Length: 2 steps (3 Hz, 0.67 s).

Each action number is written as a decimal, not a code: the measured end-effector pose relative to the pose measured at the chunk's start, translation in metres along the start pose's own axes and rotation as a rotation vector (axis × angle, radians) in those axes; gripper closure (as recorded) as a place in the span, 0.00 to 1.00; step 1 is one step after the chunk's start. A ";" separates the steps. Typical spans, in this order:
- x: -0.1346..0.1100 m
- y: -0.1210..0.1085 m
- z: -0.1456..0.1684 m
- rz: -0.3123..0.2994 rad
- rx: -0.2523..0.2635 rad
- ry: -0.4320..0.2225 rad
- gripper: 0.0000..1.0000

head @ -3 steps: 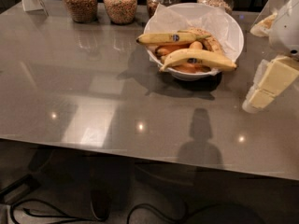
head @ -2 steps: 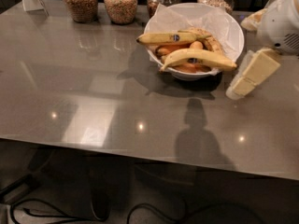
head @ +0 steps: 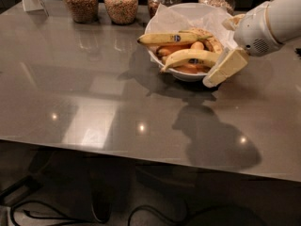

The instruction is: Pick banana from white bowl

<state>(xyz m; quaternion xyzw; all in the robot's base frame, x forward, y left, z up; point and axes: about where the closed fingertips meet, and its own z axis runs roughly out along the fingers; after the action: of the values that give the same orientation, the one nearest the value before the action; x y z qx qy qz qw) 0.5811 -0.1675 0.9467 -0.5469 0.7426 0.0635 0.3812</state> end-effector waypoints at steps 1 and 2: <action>0.000 -0.015 0.030 0.013 -0.007 -0.042 0.07; 0.003 -0.024 0.055 0.031 -0.020 -0.057 0.13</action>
Offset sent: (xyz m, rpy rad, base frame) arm 0.0714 0.0206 -0.0485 0.0931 0.0192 0.0029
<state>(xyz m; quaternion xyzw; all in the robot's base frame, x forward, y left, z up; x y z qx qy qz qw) 0.6292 -0.1510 0.9144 -0.5373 0.7391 0.0924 0.3957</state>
